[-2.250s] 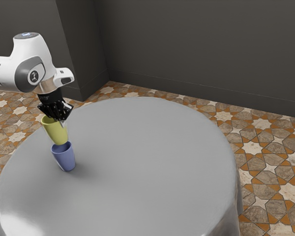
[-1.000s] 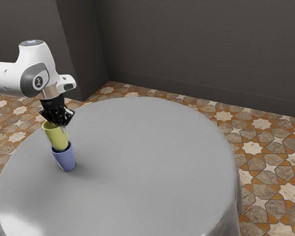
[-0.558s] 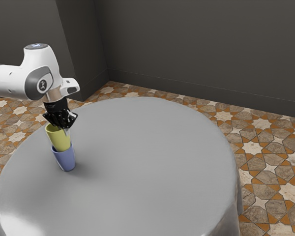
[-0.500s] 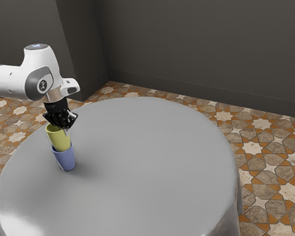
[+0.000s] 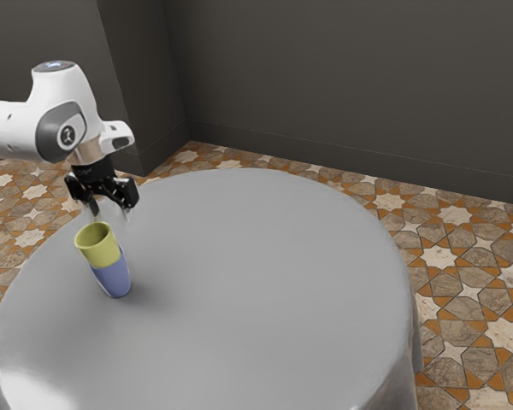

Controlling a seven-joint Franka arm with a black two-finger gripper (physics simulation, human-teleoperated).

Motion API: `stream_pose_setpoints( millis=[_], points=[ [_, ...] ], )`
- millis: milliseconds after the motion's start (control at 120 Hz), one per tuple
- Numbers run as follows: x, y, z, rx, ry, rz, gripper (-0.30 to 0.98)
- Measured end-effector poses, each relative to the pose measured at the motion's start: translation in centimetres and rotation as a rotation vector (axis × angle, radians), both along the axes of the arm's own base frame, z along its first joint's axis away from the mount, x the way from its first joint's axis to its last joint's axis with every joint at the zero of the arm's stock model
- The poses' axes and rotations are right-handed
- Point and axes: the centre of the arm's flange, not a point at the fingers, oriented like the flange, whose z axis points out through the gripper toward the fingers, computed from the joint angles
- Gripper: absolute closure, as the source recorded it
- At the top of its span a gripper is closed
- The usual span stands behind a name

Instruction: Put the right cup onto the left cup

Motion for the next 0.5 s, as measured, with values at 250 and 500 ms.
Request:
stream_pose_setpoints(
  millis=[250, 500],
  points=[
    [1.6, 0.2, 7.6, 0.006, -0.004, -0.03, 0.03],
    [1.4, -0.8, 16.5, -0.002, 0.001, -0.065, 0.01]
  ],
)
